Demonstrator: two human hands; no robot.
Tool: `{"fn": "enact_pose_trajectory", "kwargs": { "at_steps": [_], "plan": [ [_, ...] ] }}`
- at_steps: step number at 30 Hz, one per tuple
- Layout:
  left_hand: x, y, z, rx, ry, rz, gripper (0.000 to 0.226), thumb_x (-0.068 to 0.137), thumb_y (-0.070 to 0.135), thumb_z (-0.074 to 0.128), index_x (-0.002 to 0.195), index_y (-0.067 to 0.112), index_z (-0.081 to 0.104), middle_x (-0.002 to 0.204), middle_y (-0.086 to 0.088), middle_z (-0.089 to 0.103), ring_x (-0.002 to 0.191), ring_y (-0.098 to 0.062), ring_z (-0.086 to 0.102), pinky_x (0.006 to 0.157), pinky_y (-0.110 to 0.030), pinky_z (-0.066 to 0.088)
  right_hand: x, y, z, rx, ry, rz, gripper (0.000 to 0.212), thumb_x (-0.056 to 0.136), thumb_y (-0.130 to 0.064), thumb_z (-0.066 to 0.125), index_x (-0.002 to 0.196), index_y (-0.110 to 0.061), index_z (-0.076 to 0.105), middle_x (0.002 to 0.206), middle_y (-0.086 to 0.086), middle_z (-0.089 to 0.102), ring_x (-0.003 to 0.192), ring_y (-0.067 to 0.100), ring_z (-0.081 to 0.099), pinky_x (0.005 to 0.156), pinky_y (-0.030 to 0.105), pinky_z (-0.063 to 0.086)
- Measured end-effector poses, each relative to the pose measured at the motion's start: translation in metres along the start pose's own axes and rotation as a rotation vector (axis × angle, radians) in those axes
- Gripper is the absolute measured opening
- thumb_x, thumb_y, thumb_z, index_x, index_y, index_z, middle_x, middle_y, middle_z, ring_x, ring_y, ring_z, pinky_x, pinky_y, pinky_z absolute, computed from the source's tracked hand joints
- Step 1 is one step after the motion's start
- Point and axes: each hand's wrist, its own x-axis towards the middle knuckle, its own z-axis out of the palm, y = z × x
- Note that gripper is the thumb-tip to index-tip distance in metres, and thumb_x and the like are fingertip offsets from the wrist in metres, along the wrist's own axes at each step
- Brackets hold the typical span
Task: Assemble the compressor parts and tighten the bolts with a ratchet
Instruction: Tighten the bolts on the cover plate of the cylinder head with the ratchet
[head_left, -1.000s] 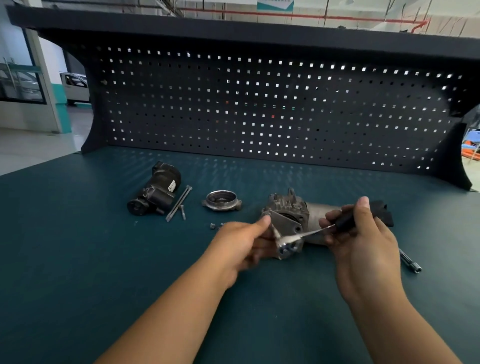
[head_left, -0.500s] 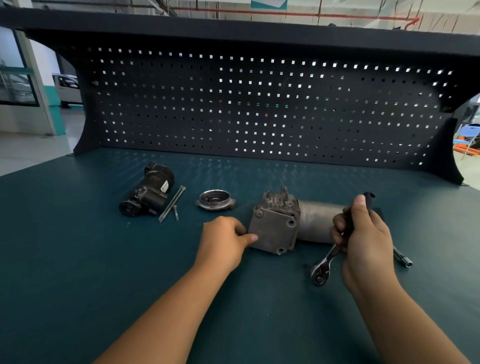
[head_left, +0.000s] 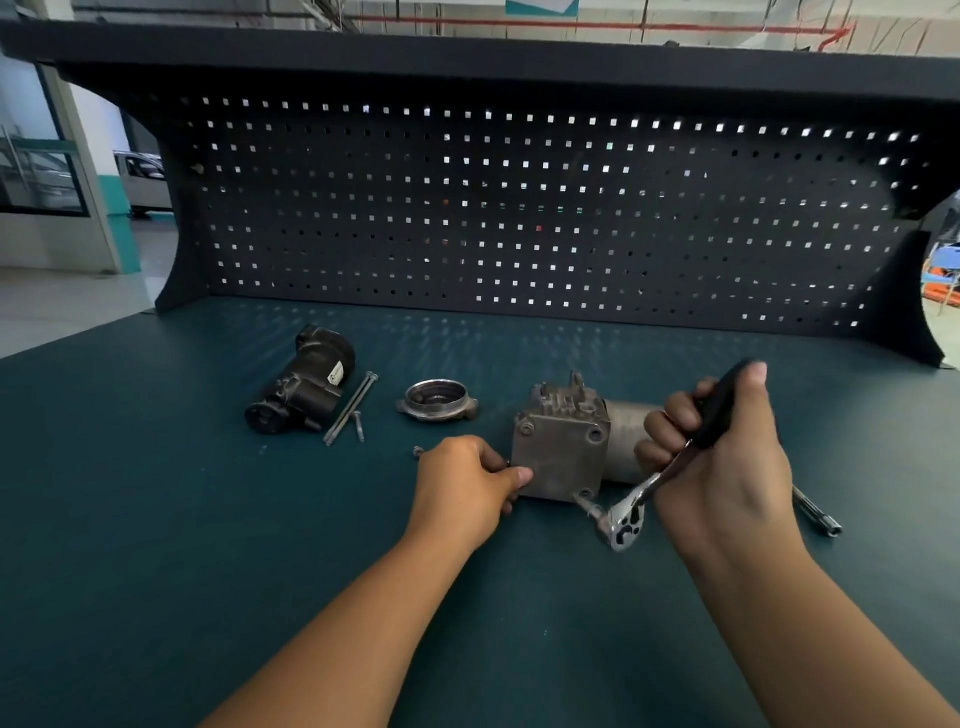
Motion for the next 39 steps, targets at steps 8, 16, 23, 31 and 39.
{"fn": "enact_pose_trajectory", "kwargs": {
  "at_steps": [8, 16, 23, 31, 39],
  "plan": [
    [0.000, -0.002, 0.002, -0.024, 0.010, 0.022, 0.020, 0.079, 0.025, 0.072, 0.064, 0.016, 0.062, 0.063, -0.001, 0.069, 0.052, -0.006, 0.061, 0.054, -0.018, 0.048, -0.003, 0.009, 0.042, 0.091, -0.028, -0.084, 0.043, 0.095, -0.049, 0.039, 0.065, -0.018, 0.041, 0.044, -0.006, 0.026, 0.034, 0.008, 0.019, 0.033, 0.016, 0.016],
    [0.000, -0.003, 0.004, -0.068, 0.029, 0.015, 0.023, 0.080, 0.023, 0.071, 0.060, 0.017, 0.060, 0.062, -0.001, 0.069, 0.048, -0.006, 0.058, 0.051, -0.017, 0.047, -0.001, 0.021, 0.045, 0.069, -0.003, -0.160, 0.042, 0.094, -0.047, 0.040, 0.063, -0.018, 0.041, 0.042, -0.004, 0.027, 0.033, 0.010, 0.019, 0.035, 0.015, 0.017],
    [-0.003, -0.001, 0.003, -0.059, 0.033, 0.008, 0.023, 0.081, 0.025, 0.070, 0.061, 0.019, 0.060, 0.066, -0.003, 0.070, 0.062, -0.016, 0.065, 0.058, -0.024, 0.049, -0.008, 0.025, 0.049, 0.006, -0.007, -0.262, 0.039, 0.095, -0.042, 0.041, 0.064, -0.018, 0.040, 0.044, -0.002, 0.030, 0.036, 0.013, 0.022, 0.037, 0.017, 0.019],
    [-0.008, 0.000, 0.002, -0.102, 0.006, 0.005, 0.025, 0.080, 0.012, 0.067, 0.057, 0.018, 0.058, 0.060, -0.001, 0.067, 0.054, -0.010, 0.060, 0.050, -0.018, 0.046, -0.020, 0.036, 0.059, -0.102, -0.032, -0.396, 0.039, 0.097, -0.040, 0.044, 0.065, -0.018, 0.038, 0.050, -0.002, 0.031, 0.043, 0.012, 0.027, 0.039, 0.021, 0.022],
    [-0.012, 0.004, -0.004, -0.075, -0.027, 0.057, 0.035, 0.077, 0.000, 0.055, 0.047, 0.018, 0.050, 0.048, 0.004, 0.055, 0.041, -0.002, 0.046, 0.039, -0.010, 0.034, -0.020, 0.050, 0.074, -0.494, -0.239, -0.489, 0.035, 0.091, -0.042, 0.050, 0.060, -0.030, 0.038, 0.056, -0.006, 0.033, 0.053, 0.013, 0.030, 0.047, 0.027, 0.028]
  ]
}}
